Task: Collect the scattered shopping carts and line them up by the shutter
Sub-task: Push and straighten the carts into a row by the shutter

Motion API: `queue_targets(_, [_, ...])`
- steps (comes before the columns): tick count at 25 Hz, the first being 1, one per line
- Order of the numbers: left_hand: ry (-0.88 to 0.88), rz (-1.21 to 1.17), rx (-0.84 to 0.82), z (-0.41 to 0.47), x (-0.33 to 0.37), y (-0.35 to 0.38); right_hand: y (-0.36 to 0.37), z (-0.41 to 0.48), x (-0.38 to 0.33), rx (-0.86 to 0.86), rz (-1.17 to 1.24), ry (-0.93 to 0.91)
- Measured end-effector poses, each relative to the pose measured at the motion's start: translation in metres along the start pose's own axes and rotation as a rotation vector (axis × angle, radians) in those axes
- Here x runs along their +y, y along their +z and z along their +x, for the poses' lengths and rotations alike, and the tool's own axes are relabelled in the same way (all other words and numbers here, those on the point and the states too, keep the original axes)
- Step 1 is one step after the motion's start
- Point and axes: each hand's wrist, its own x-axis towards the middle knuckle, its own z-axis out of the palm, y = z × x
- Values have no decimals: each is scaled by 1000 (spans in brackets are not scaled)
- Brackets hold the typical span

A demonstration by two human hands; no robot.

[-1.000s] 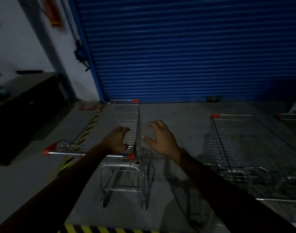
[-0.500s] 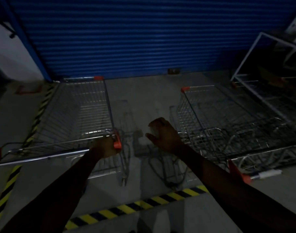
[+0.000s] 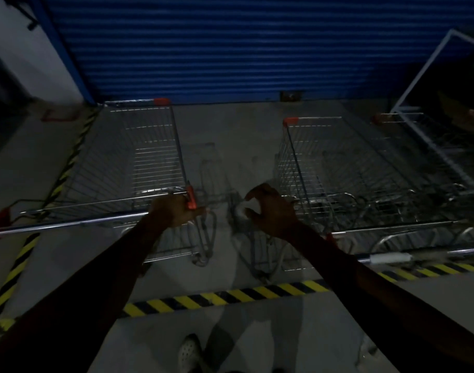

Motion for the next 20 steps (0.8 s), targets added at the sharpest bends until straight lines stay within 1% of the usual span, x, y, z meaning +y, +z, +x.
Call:
queue_targets(1, [-16, 1, 3, -2, 22, 6, -6, -11, 12, -15, -1, -3])
queue_targets(3, [-35, -9, 64, -3, 67, 20, -19, -34, 41, -33, -31, -2])
queue_targets(5, [-39, 8, 100, -6, 111, 37, -30, -56, 72, 0, -82, -1])
queue_targets(7, [-18, 53, 105, -13, 157, 48, -36, -75, 101, 20, -95, 9])
queue_targets(9, [15, 64, 106, -22, 199, 56, -43, -90, 120, -20, -118, 30])
queue_targets(11, [23, 46, 66, -29, 231, 64, -49, -101, 130, -41, -132, 33])
queue_targets(13, [39, 54, 21, -37, 256, 72, -55, -111, 136, -76, -161, 67])
queue_targets(15, [58, 75, 6, -48, 272, 76, -54, -121, 143, -91, -172, 62])
queue_targets(20, [61, 97, -59, -65, 288, 85, -58, -138, 141, -118, -102, 79])
